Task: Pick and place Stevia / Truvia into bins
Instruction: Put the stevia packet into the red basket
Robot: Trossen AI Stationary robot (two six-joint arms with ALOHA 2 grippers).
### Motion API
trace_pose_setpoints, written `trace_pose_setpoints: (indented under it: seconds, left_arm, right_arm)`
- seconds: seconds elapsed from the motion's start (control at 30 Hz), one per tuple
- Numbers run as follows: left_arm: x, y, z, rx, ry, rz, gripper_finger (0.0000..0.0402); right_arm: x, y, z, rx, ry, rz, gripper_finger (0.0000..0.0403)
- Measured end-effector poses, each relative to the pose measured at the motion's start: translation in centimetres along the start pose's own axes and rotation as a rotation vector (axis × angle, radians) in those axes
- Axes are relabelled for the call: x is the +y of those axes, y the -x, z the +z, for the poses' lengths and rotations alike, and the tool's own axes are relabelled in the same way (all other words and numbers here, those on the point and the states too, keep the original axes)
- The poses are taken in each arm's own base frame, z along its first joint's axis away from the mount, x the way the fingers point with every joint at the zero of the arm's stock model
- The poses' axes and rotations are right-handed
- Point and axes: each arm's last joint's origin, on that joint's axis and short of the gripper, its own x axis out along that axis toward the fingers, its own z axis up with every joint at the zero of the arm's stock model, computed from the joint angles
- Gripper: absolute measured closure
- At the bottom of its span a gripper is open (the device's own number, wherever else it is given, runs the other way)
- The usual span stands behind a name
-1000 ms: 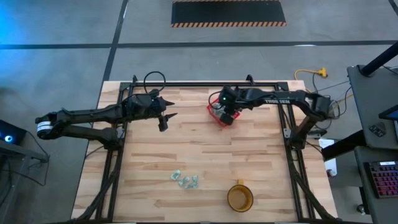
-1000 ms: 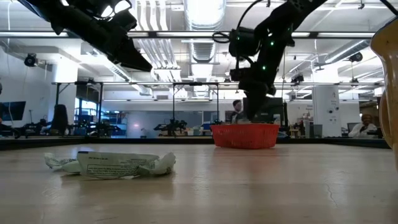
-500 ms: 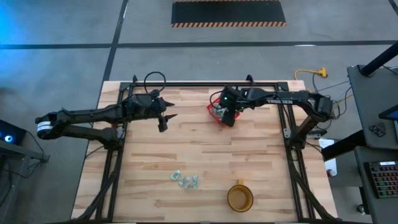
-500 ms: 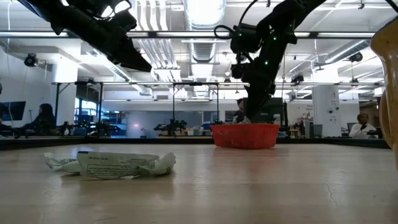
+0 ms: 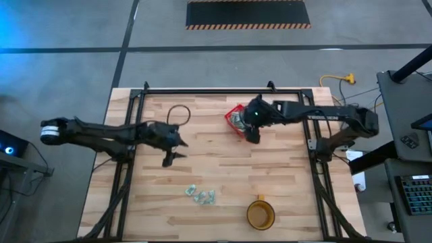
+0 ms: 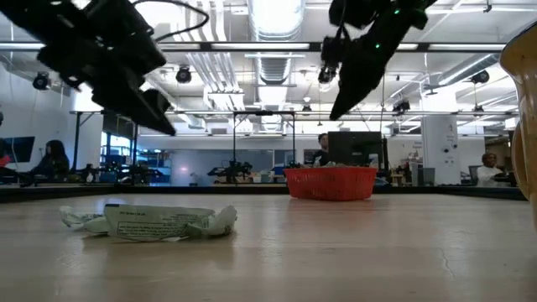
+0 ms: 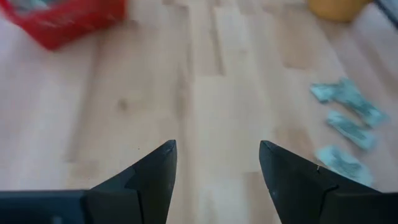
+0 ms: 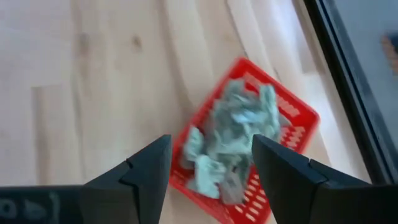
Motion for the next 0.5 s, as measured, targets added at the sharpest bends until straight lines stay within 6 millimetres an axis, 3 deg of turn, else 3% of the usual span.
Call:
trace_pose_setpoints:
  seconds: [0.2,0.5]
  left_arm:
    - [-2.2,-1.5,-1.9,-0.043,0.050,-0.095,0.0189]
    - [-5.5,-4.1,-3.1,-0.100,-0.002,-0.186,0.0189]
  right_arm:
    - [2.5,1.1,-1.1,-0.101,0.082,0.054,0.0188]
    - [5.4,1.3,-3.5,-0.168,0.110,0.124,0.0188]
